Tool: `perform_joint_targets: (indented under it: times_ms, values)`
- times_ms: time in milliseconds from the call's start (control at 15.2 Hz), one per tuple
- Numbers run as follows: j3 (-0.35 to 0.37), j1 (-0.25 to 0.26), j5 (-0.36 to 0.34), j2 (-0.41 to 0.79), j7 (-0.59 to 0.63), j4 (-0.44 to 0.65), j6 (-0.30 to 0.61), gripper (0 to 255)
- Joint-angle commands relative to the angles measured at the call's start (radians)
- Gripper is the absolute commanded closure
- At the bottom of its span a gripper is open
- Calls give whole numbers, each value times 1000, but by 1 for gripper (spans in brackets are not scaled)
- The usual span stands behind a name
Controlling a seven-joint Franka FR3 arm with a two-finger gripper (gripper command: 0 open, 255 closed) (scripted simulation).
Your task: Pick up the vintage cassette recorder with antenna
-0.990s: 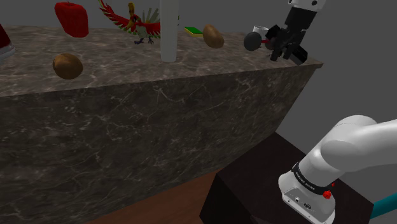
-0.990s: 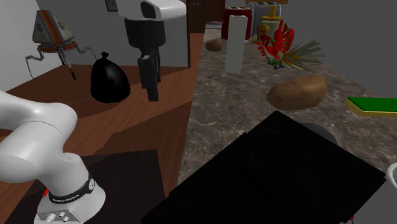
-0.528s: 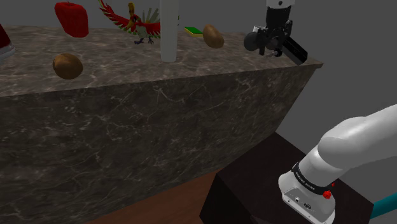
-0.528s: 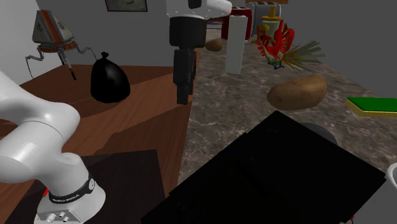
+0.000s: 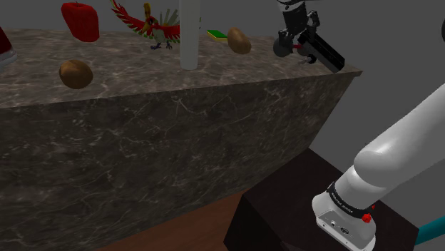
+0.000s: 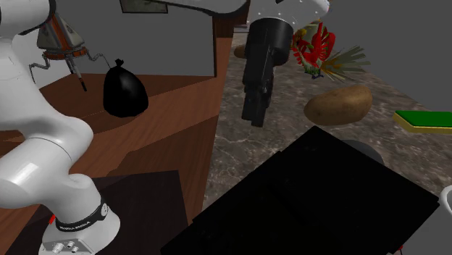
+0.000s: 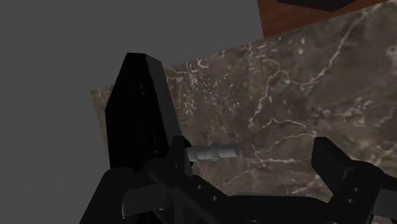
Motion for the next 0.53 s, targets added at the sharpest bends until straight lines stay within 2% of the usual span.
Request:
perform_joint_targets:
  times_ms: [0, 264, 462]
  values:
    - [8, -5, -103, 98, 45, 101, -67, 0]
    - [-2, 15, -302, 294, 95, 322, -216, 0]
    - [-39, 47, -462, 453, 84, 519, -325, 0]
